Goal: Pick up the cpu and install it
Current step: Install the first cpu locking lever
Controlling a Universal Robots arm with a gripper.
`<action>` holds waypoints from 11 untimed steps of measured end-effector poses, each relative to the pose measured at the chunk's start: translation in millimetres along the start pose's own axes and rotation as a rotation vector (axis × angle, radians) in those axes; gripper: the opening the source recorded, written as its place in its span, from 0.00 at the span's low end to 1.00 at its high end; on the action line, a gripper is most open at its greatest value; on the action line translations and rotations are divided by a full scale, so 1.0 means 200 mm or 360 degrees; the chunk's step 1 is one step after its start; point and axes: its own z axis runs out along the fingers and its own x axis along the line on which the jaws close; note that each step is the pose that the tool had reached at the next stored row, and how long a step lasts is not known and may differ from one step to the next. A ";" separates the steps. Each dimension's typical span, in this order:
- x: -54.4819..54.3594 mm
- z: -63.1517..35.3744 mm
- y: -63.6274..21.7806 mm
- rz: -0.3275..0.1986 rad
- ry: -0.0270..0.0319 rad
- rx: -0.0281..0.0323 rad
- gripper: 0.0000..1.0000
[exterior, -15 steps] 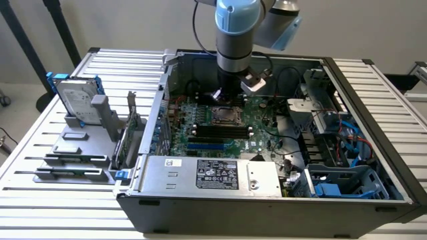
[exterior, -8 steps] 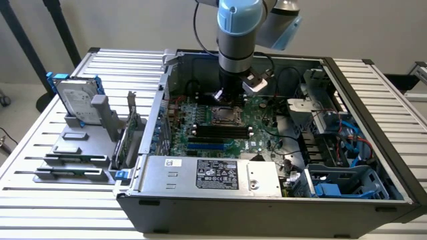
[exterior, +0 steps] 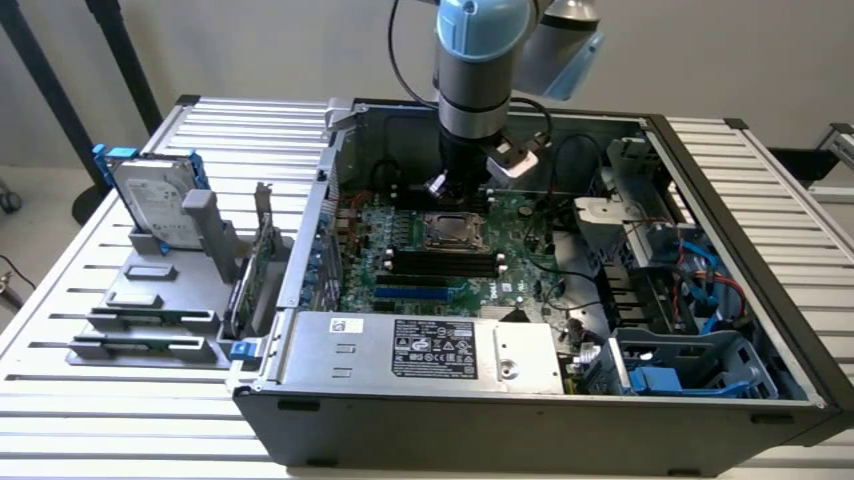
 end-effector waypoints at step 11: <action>-0.10 -0.096 0.057 0.0000 -0.00010 0.00009 0.11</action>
